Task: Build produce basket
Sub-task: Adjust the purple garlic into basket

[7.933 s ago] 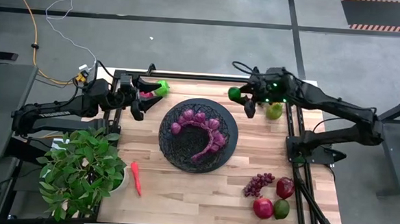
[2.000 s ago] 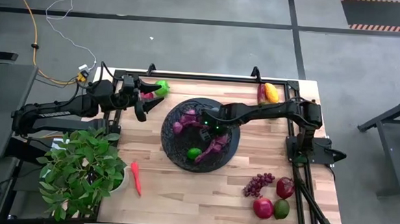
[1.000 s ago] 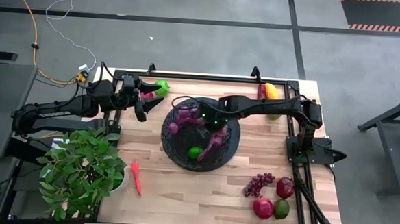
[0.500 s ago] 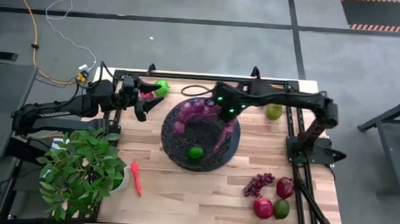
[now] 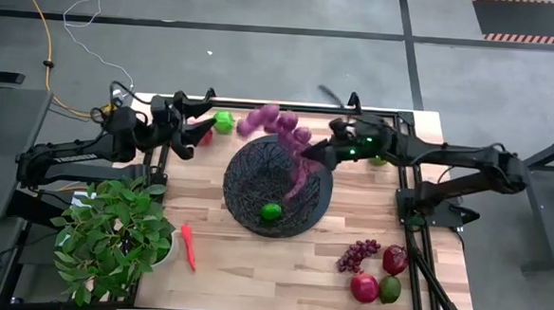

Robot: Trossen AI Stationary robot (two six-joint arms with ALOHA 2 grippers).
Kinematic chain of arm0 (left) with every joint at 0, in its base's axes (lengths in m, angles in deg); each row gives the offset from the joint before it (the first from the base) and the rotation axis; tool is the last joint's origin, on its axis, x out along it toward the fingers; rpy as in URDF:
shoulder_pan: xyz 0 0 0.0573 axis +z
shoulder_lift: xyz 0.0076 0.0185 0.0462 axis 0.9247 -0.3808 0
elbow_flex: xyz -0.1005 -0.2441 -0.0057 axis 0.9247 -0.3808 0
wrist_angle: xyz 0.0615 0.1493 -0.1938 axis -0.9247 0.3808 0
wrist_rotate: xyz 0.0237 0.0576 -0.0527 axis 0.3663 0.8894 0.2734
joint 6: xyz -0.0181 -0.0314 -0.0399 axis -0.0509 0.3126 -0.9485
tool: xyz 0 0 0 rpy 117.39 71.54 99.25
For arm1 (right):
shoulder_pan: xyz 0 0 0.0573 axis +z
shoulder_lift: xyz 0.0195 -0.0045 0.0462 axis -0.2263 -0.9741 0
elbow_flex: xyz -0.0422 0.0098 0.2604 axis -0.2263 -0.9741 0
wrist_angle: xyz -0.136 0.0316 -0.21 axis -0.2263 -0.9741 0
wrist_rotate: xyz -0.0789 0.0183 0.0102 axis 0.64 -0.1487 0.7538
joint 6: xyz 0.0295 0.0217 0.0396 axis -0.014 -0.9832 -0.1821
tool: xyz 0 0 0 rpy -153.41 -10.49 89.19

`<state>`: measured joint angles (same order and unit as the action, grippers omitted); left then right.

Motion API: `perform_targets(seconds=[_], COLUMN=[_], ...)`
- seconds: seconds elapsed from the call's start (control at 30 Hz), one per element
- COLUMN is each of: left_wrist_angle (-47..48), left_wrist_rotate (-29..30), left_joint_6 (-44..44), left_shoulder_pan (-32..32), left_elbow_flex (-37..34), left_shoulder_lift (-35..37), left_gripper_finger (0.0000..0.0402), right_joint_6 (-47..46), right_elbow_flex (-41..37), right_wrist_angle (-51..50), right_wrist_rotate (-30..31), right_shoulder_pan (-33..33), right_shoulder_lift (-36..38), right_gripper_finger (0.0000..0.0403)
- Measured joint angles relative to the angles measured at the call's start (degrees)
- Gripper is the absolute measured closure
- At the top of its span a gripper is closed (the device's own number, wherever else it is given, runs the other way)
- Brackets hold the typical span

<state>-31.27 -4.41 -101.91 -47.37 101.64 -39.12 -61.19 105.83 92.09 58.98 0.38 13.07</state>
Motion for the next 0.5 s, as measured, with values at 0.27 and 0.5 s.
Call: perform_targets(seconds=[0.27,0.5], left_wrist_angle=[-1.7,-2.1], left_wrist_rotate=[0.0,0.0], left_joint_6=[-5.4,-13.5], left_shoulder_pan=[0.0,0.0], left_elbow_flex=[0.0,0.0], left_shoulder_lift=[-0.2,-2.1], left_gripper_finger=[0.0122,0.0122], right_joint_6=[-6.3,-7.2], right_elbow_flex=[-9.2,-9.3], right_wrist_angle=[39.0,55.1], right_wrist_rotate=[-0.1,-0.1], right_shoulder_pan=[-0.1,0.2], right_shoulder_lift=[-2.7,-7.7], right_gripper_finger=[0.0403,0.0403])
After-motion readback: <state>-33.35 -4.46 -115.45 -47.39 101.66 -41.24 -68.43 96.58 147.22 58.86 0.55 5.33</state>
